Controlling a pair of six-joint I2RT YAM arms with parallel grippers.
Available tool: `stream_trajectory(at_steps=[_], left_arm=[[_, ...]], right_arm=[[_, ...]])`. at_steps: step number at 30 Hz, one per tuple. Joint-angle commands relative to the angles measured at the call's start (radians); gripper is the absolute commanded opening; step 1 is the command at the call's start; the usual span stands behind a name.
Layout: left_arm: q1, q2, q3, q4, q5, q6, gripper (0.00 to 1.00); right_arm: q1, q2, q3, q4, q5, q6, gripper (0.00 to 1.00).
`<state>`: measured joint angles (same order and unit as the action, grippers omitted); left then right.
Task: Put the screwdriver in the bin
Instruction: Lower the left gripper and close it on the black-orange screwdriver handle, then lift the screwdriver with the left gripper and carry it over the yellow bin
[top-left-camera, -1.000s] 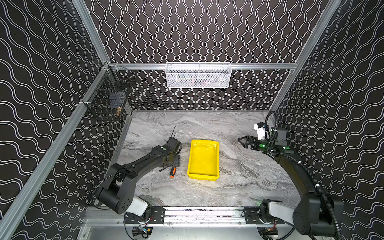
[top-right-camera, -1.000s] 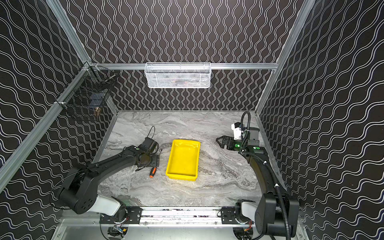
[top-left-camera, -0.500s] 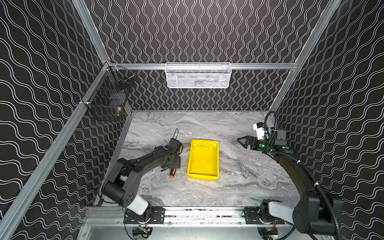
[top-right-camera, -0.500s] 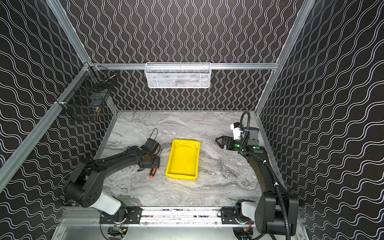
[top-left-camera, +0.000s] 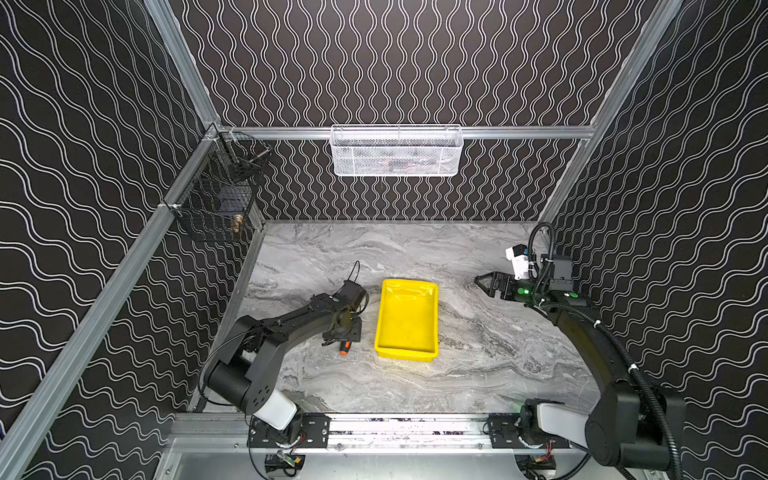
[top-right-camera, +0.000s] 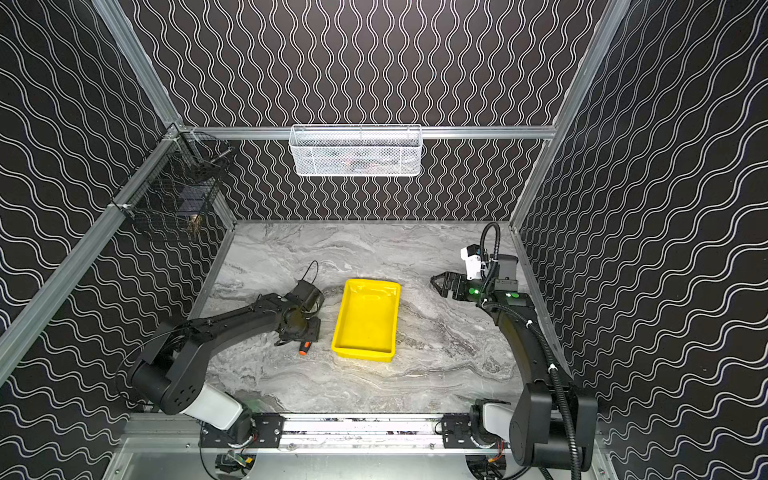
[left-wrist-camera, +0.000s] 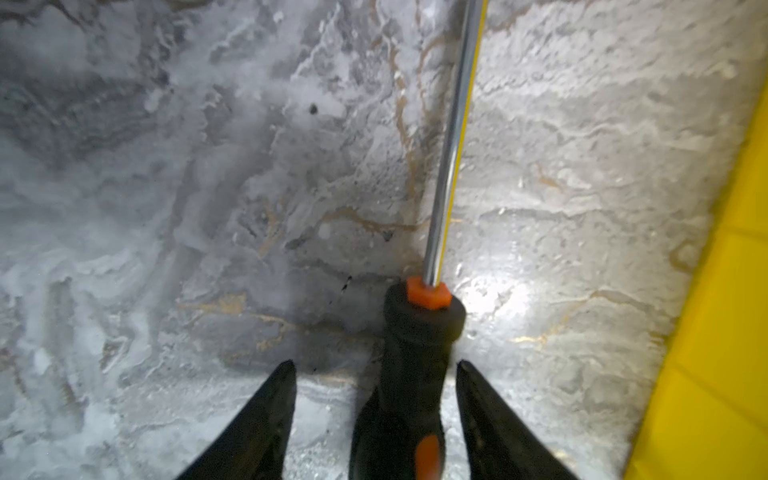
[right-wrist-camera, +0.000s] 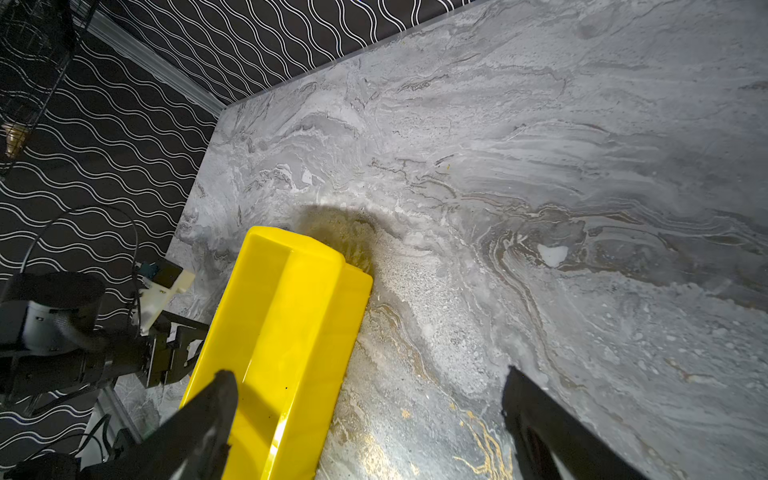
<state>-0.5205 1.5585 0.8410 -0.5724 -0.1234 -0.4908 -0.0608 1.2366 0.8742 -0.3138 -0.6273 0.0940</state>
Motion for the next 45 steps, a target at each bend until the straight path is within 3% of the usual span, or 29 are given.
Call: stream_trajectory(at_steps=[1,15,20,30,45], left_arm=[[-0.007,-0.005,-0.003,-0.019,0.005,0.000,0.55],[-0.019,0.022,0.000,-0.020,0.003,0.003,0.51],[-0.023,0.012,-0.002,-0.035,-0.005,0.001,0.36],[-0.027,-0.036,0.021,-0.075,-0.025,0.002,0.16],[-0.043,-0.124,0.154,-0.178,-0.053,0.011,0.00]], right_arm=[[0.001,0.001,0.000,0.022,-0.020,-0.010,0.99],[0.001,-0.009,-0.003,0.019,-0.018,-0.010,0.99],[0.001,-0.011,-0.003,0.019,-0.020,-0.009,0.99],[0.002,-0.012,-0.003,0.021,-0.023,-0.010,0.99],[0.001,-0.006,0.002,0.024,-0.032,-0.007,0.99]])
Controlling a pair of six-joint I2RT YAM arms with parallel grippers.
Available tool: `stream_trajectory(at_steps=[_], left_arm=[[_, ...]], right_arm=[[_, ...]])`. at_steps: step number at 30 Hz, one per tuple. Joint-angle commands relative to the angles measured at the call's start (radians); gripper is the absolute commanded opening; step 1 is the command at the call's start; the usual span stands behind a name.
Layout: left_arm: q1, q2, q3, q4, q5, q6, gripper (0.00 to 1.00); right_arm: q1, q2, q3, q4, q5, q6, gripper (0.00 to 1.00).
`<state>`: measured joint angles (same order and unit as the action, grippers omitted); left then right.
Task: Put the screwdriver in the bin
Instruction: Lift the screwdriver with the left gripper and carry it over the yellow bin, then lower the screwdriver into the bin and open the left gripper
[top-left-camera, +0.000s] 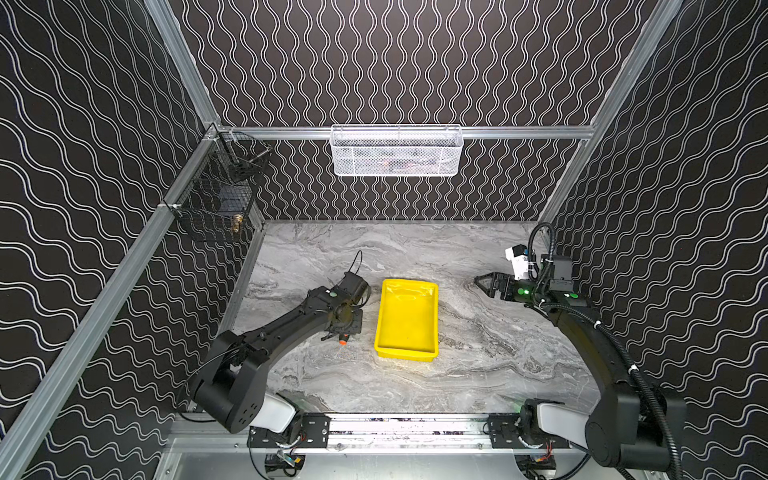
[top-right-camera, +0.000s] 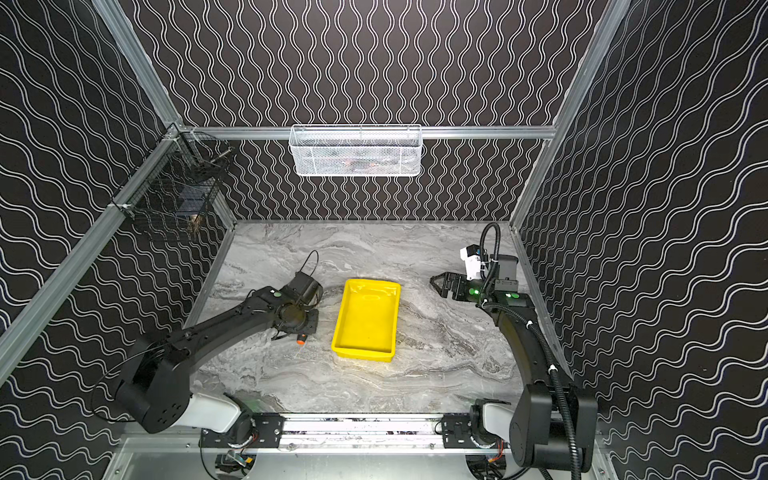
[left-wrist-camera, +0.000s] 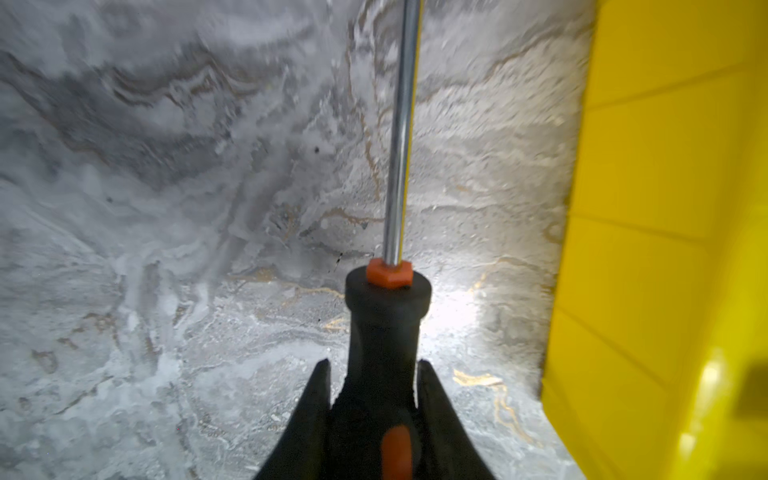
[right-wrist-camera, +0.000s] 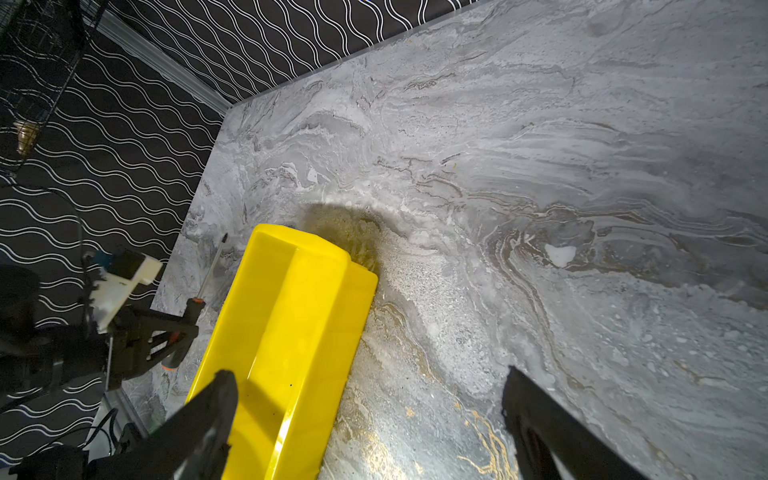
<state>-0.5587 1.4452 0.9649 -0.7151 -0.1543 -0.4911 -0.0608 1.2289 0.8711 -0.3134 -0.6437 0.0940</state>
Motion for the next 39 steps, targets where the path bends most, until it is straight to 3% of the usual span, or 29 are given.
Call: stream_trajectory(at_steps=[1,10,20,32,39], left_arm=[[-0.009,-0.013,0.045,-0.042,-0.023,0.012,0.00],[-0.094,0.034,0.214,-0.073,-0.030,0.022,0.00],[-0.241,0.205,0.347,-0.013,0.007,0.021,0.00],[-0.300,0.385,0.367,0.058,0.052,0.022,0.02],[-0.302,0.451,0.353,0.098,0.071,0.025,0.08]], right_arm=[[0.001,0.002,0.005,0.023,-0.017,-0.007,0.99],[0.001,0.003,0.006,0.020,-0.014,-0.008,0.99],[0.002,0.006,0.006,0.017,-0.006,-0.011,0.99],[0.001,0.020,0.005,0.020,-0.002,-0.013,0.99],[0.001,0.026,0.005,0.019,0.000,-0.013,0.99]])
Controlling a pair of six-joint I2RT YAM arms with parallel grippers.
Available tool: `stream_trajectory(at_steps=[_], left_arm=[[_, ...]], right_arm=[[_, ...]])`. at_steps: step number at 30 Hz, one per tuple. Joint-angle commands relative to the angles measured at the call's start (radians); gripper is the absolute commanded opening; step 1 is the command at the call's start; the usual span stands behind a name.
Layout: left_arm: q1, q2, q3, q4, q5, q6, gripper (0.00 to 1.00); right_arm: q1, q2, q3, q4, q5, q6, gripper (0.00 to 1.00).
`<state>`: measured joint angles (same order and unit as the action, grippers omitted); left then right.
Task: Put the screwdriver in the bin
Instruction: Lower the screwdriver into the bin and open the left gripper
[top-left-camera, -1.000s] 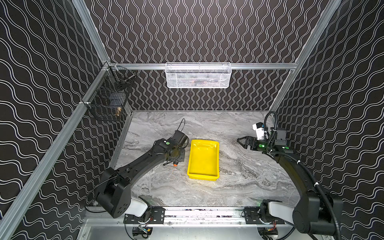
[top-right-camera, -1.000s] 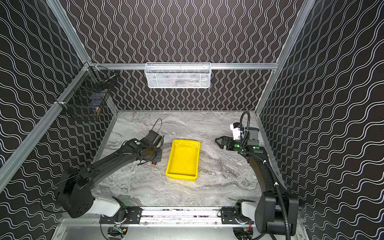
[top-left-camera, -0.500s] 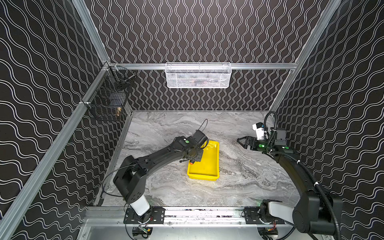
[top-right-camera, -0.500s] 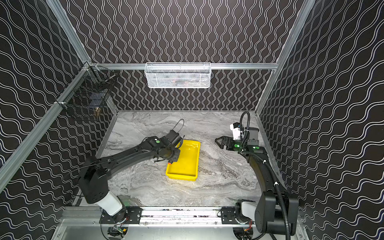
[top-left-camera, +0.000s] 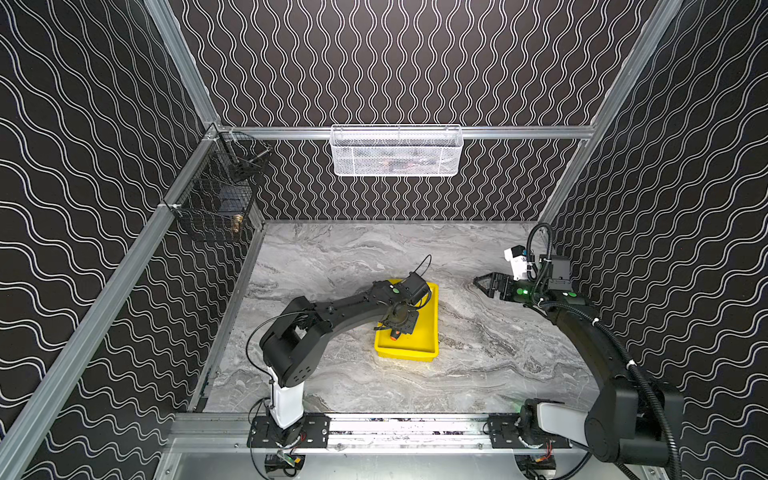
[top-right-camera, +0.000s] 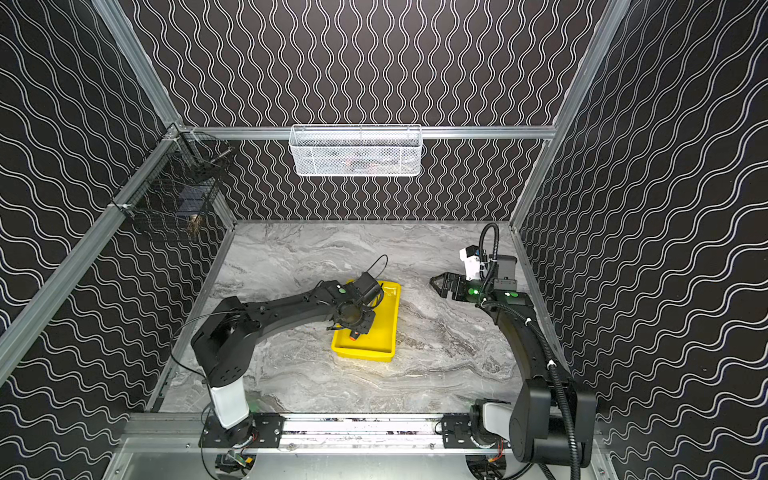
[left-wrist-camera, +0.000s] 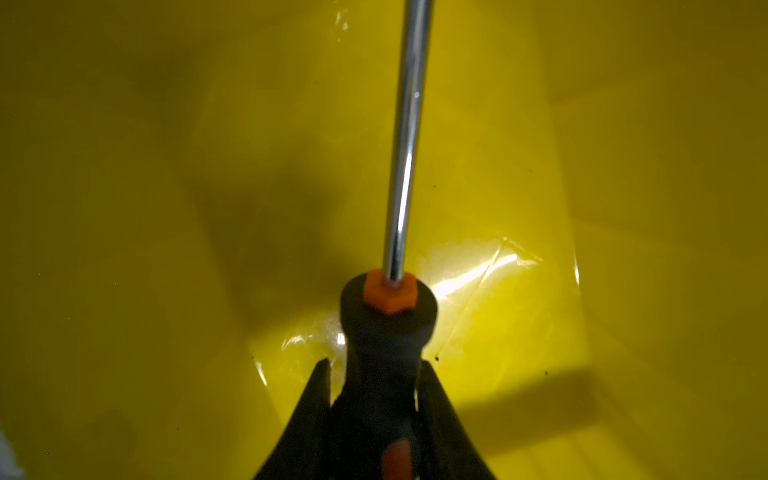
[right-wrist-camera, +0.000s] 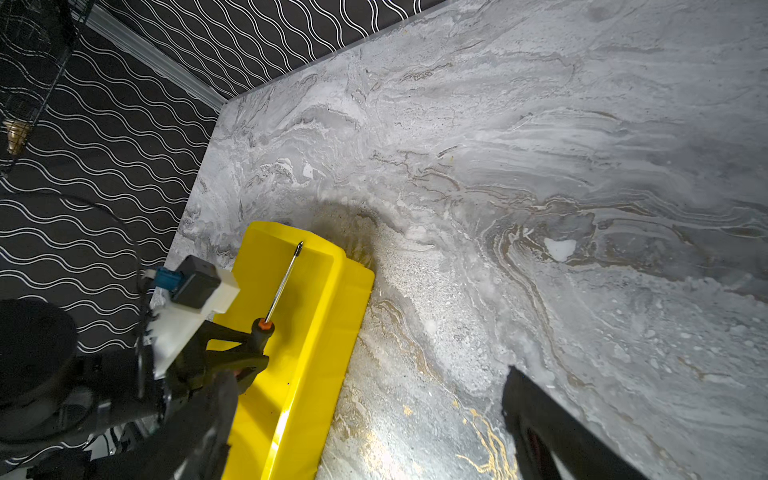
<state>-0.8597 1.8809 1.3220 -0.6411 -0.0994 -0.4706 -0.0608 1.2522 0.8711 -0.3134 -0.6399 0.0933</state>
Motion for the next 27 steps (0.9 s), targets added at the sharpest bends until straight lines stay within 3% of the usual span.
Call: stream_trajectory(at_steps=[1,13,27], left_arm=[[-0.001,0.025,-0.003,0.027,0.018,0.003,0.09],[-0.001,0.081,0.002,0.064,0.028,0.009,0.26],[-0.001,0.046,0.005,0.057,0.020,0.010,0.37]], right_arm=[[0.001,0.003,0.005,0.019,-0.003,-0.012,0.99],[0.001,0.001,0.005,0.019,-0.004,-0.012,0.99],[0.001,-0.005,0.005,0.014,-0.003,-0.013,0.99]])
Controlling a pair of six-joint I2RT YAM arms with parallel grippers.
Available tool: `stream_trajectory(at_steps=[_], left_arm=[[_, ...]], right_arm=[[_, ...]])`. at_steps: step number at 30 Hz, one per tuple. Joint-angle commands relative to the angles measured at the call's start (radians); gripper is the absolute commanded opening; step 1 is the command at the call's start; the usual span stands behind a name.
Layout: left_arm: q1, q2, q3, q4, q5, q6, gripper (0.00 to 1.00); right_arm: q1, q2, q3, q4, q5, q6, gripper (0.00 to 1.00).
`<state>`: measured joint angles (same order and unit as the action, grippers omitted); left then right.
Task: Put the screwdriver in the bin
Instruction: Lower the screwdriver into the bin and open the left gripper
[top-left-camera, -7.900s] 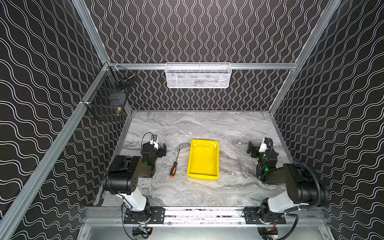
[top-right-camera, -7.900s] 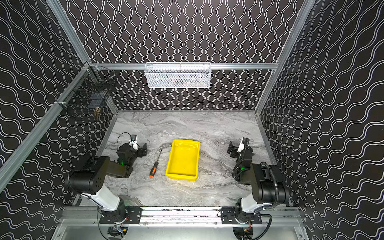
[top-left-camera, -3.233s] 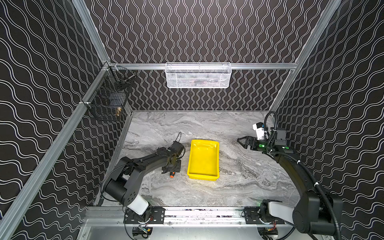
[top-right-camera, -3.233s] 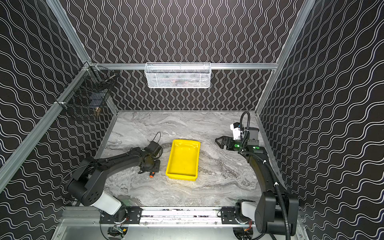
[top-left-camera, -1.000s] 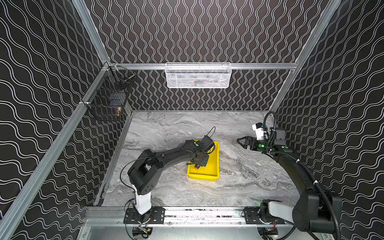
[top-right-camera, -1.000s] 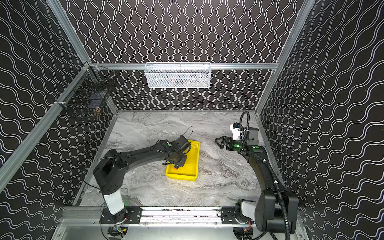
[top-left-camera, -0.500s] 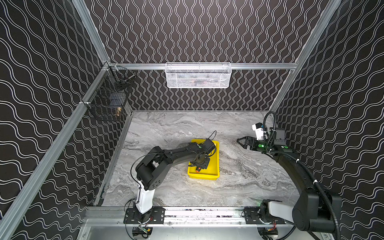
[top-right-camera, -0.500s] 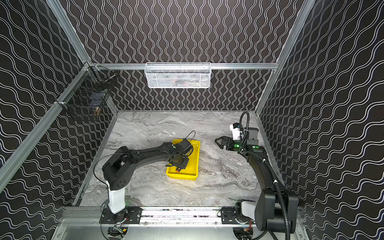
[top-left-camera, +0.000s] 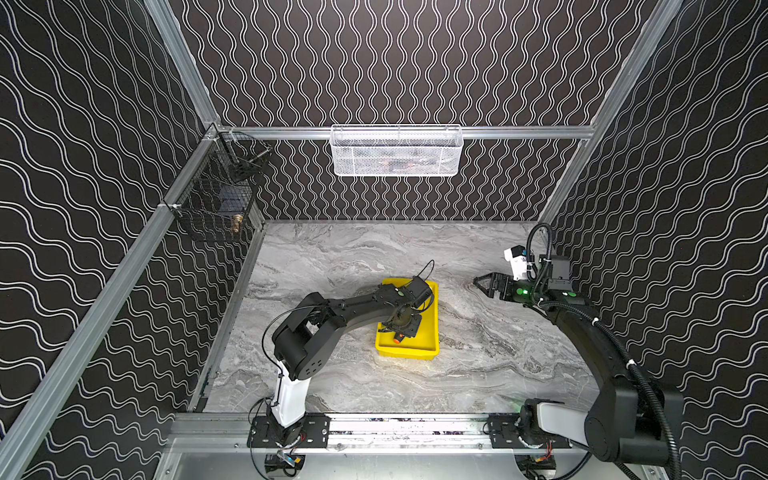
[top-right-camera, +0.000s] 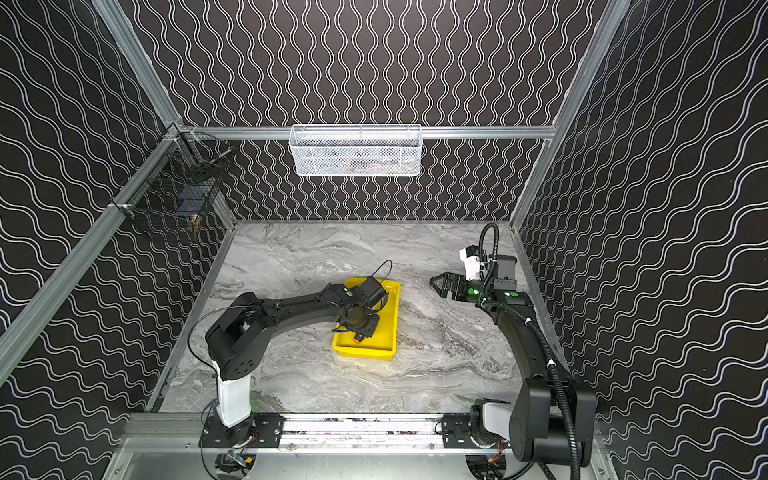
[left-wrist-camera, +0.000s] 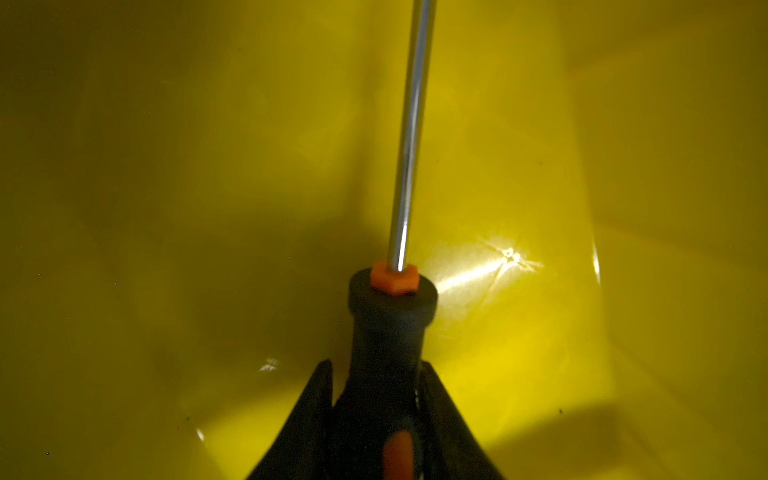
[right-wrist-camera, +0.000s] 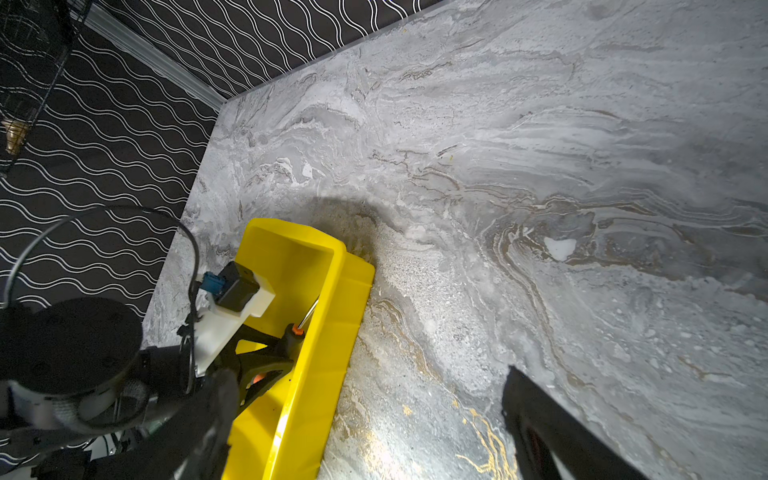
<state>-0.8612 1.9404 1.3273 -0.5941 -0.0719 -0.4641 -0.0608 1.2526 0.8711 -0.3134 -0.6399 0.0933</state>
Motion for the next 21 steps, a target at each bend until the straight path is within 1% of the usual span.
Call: stream_trajectory(at_steps=[1,2,4,11,15,17,20,21], left_arm=[[0.001,-0.016,0.001,0.008,-0.007,0.004,0.39],[0.001,-0.018,0.001,0.008,-0.008,0.005,0.40],[0.001,-0.026,-0.002,0.012,-0.008,0.010,0.47],[0.001,-0.064,0.010,0.005,-0.011,0.028,0.58],[0.001,-0.107,0.041,-0.010,0.005,0.051,0.73],[0.001,-0.145,0.064,-0.020,0.004,0.080,0.81],[0.002,-0.239,0.071,-0.002,-0.051,0.134,0.84],[0.003,-0.278,0.062,0.017,-0.076,0.156,0.86]], right_arm=[[0.001,-0.005,0.005,0.013,-0.003,-0.013,0.99],[0.001,-0.005,0.006,0.012,-0.003,-0.013,0.99],[0.001,-0.007,0.006,0.011,-0.003,-0.013,0.99],[0.001,-0.018,0.009,0.007,-0.004,-0.014,0.99],[0.001,-0.016,0.014,0.007,-0.007,-0.010,0.99],[0.001,-0.021,0.025,0.004,-0.001,-0.013,0.99],[0.001,-0.062,0.048,0.016,0.062,0.004,0.99],[0.001,-0.082,0.051,0.033,0.084,0.014,0.99]])
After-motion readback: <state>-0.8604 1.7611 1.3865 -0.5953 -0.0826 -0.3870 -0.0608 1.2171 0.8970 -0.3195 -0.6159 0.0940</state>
